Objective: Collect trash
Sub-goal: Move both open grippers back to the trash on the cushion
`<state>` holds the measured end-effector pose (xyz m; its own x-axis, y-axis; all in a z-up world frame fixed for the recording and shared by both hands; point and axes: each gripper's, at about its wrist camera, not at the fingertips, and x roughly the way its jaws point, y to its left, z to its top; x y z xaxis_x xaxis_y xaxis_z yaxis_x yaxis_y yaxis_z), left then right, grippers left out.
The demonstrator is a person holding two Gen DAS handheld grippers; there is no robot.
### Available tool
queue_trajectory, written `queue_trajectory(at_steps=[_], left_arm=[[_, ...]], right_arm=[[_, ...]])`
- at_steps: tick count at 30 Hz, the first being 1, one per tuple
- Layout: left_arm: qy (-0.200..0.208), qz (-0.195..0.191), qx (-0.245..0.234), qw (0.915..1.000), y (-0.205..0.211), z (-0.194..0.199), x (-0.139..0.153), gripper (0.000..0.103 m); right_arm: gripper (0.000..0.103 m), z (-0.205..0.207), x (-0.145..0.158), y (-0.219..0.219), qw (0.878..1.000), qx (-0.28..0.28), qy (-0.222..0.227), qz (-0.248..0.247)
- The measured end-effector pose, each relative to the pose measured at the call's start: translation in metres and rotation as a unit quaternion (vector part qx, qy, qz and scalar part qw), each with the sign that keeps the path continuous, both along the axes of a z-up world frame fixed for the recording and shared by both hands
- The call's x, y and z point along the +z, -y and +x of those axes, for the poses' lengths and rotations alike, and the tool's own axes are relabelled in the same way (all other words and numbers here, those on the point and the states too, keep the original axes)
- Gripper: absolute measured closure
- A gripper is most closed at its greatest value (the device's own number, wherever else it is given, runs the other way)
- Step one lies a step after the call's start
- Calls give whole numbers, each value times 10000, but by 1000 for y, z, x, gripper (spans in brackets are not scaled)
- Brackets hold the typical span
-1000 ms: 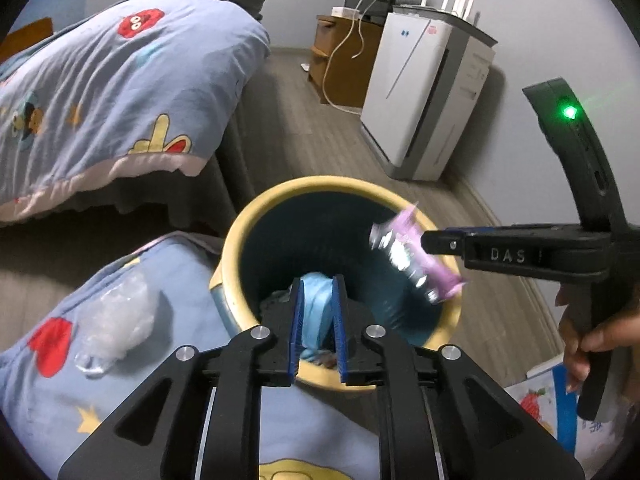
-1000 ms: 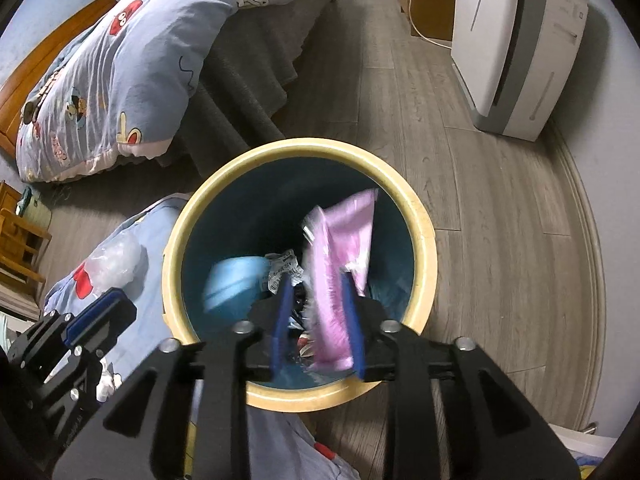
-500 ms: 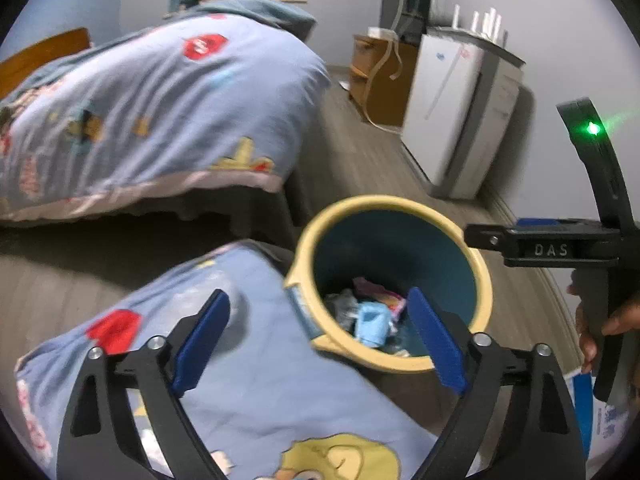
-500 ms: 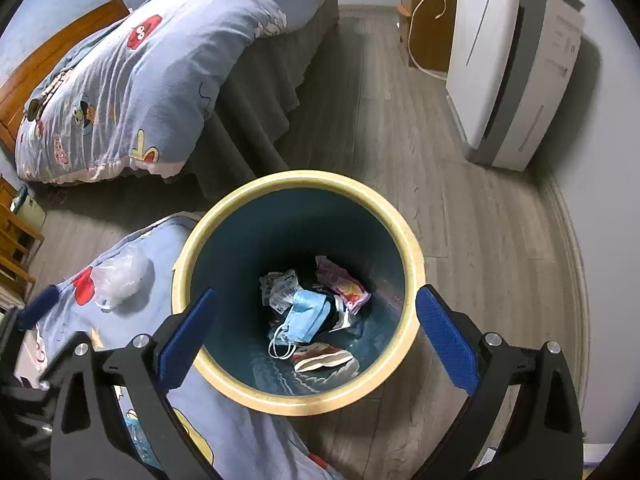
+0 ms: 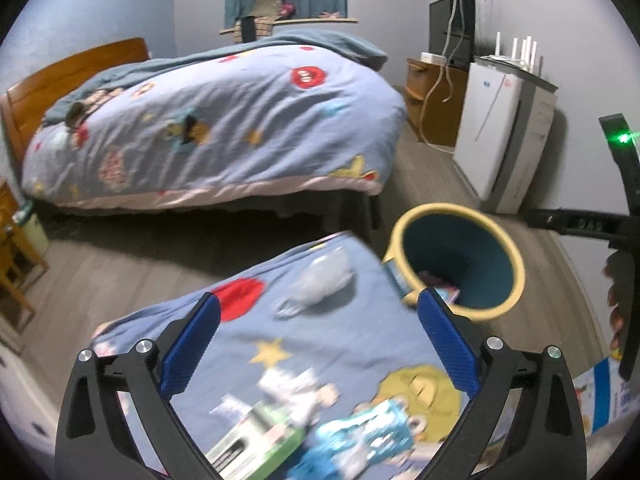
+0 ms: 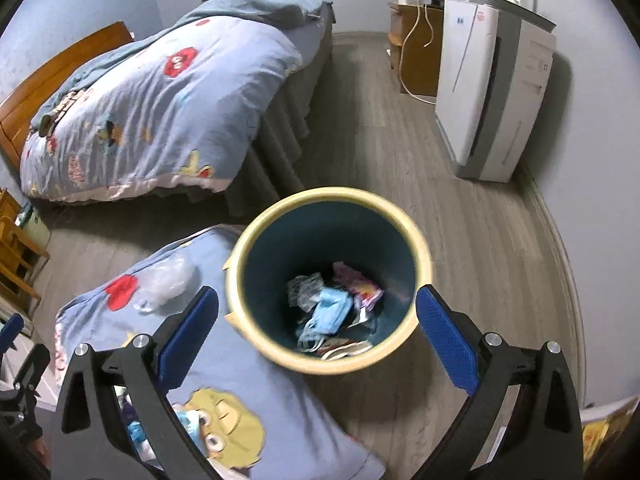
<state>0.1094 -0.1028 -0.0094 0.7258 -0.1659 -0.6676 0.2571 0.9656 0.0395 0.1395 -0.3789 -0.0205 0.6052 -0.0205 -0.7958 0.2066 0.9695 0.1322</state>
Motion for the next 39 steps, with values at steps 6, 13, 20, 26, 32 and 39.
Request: queue_trajectory(at_steps=[6,13,20,26,32,39], left_arm=[[-20,-54,405,9992,-57,-35,9,6],[-232,-403,891,9949,-115,-54,-1,6],[-420,-286,1278,9905,-151,-57,-19,6],[-472,-219,1321,9899,-163,-50,-29,6],[-738,-112,1286,9889,-160,-23,-54,6],[-1200,155,923,9884,-130,5,-94,6]], right_arm=[[6,-22,11,-47,9992,262,183,-242],[6,-33,7,-88,9957,754,222,489],[6,-27,-4,-112,9979,527,-187,324],[6,-15,-8,-134,9984,564,-63,6],[6,17,-29,-148,9976,565,-336,228],[6,53,-57,-169,9928,911,-715,304]])
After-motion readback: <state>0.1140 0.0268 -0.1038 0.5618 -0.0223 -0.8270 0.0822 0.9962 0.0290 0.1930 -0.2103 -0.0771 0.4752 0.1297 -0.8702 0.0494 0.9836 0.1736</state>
